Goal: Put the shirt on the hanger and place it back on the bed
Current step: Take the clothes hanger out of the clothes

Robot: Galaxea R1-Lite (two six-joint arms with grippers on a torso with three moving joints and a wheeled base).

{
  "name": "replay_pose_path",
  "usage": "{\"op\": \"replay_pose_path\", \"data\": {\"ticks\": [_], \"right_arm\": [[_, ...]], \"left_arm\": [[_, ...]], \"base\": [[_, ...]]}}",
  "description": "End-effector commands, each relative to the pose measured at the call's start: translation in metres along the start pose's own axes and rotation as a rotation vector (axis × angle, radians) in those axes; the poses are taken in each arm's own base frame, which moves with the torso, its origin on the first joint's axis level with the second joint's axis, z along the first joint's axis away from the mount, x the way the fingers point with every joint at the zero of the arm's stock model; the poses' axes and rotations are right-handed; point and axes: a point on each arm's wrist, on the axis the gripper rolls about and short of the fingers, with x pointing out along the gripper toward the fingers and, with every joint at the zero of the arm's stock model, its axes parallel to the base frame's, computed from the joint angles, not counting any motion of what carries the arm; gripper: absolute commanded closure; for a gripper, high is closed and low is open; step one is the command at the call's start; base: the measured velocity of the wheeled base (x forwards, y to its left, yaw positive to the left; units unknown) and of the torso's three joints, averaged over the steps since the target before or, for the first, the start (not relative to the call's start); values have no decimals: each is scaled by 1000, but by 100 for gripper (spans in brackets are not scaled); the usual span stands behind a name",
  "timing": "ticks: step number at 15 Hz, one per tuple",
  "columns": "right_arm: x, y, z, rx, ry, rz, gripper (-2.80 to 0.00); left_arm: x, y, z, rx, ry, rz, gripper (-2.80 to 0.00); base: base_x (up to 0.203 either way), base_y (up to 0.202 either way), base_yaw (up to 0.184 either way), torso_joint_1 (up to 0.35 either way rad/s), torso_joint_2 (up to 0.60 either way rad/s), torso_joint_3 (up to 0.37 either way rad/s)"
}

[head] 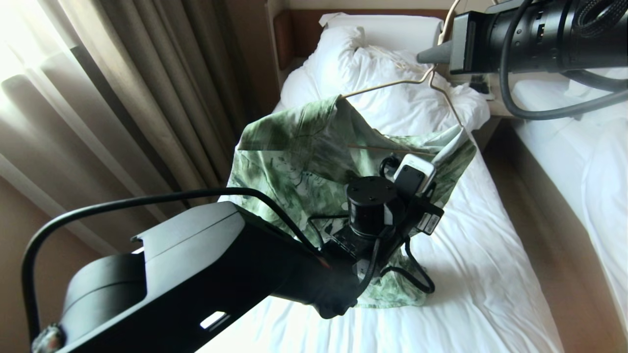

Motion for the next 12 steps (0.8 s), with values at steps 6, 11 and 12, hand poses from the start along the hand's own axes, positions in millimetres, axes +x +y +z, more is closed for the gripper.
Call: {"op": "replay_pose_path", "data": {"ticks": [6, 11, 12], "right_arm": [[-2, -6, 2, 1, -7, -21, 0], [-3, -14, 0, 2, 3, -46, 0], [-3, -14, 0, 0, 4, -47, 0]], "left_arm": [[0, 5, 2, 4, -11, 16, 0], [-8, 22, 23, -8, -56, 64, 0], [-9, 25, 31, -12, -77, 72, 0]], "base": [[0, 0, 0, 0, 0, 0], [0, 0, 0, 0, 0, 0], [0, 0, 0, 0, 0, 0]]}}
